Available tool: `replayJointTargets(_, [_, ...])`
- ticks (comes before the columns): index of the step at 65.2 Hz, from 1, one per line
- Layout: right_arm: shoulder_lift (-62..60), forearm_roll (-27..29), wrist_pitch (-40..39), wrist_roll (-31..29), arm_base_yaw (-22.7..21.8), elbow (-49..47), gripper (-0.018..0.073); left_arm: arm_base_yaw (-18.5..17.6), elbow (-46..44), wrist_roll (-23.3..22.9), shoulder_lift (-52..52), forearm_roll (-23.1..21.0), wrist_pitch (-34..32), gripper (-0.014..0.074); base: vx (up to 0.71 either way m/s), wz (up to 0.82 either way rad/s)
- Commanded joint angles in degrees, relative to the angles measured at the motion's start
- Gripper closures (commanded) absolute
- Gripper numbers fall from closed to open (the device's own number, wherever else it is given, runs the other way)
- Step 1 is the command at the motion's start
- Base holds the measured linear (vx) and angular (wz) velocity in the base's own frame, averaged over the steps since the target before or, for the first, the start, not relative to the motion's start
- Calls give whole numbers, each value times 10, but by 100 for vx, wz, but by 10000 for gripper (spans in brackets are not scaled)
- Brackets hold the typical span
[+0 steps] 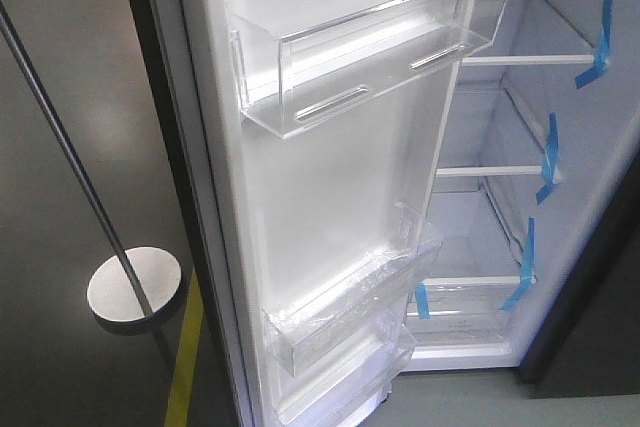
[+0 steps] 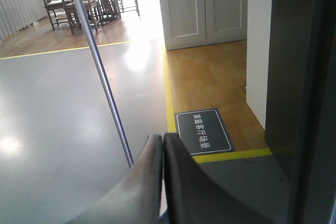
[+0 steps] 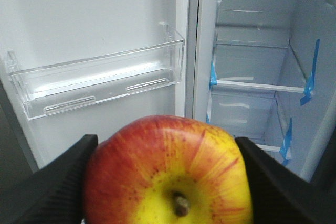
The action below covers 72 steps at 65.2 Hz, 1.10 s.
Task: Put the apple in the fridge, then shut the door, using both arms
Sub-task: 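Approach the upper clear door bin, holding the apple in the right gripper, then lower the apple into the upper door bin and open the right gripper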
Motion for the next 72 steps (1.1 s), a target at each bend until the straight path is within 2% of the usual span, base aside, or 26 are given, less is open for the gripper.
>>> replayJointTargets(1, [6,2,-48,-2,-3,-11,429,-4,-10,-1,-9,1,-40,603,0,0])
replayJointTargets(49, [6,2,-48,-2,-3,-11,429,-4,-10,-1,-9,1,-40,603,0,0])
replayJointTargets(61, [8,6,-99,-2,-3,-11,429,-4,-10,-1,-9,1,-40,603,0,0])
replayJointTargets(67, [20,41,-159,-12,-2,-11,429,-4,-10,-1,-9,1,-40,603,0,0])
replayJointTargets(72, [45,116,-211,-72,-2,-12,429,-4,-10,-1,-9,1,-40,603,0,0])
